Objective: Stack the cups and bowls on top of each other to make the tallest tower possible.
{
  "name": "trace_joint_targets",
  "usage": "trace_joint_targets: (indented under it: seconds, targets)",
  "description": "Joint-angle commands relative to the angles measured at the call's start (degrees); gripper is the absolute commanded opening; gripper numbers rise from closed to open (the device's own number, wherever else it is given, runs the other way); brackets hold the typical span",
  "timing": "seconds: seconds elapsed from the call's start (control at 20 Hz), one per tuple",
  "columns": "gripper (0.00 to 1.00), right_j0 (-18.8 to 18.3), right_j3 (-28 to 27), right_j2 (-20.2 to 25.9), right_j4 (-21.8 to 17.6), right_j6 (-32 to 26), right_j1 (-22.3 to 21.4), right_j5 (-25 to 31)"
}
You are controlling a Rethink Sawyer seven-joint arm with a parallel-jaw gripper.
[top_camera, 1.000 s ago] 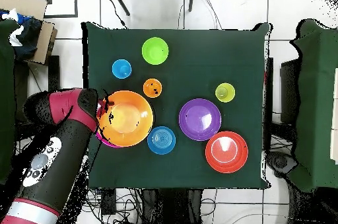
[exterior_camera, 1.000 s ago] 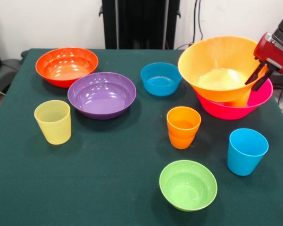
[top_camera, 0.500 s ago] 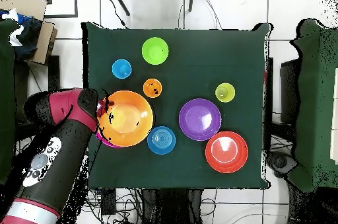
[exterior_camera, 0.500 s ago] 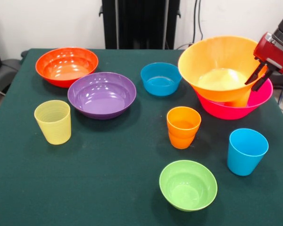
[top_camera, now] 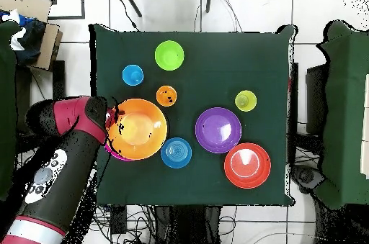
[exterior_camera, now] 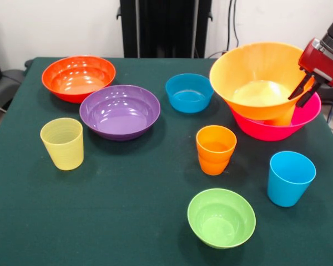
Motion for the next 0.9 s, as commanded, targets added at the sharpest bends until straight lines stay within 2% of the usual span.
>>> trace_joint_targets:
  seconds: [0.05, 0.9]
  targets:
    - [0.0, -2.1, 0.1, 5.6, -1.6, 5.9, 1.3, -3.0]
    - [0.0, -2.8, 0.5, 5.9, -1.9, 4.7, 0.6, -2.8]
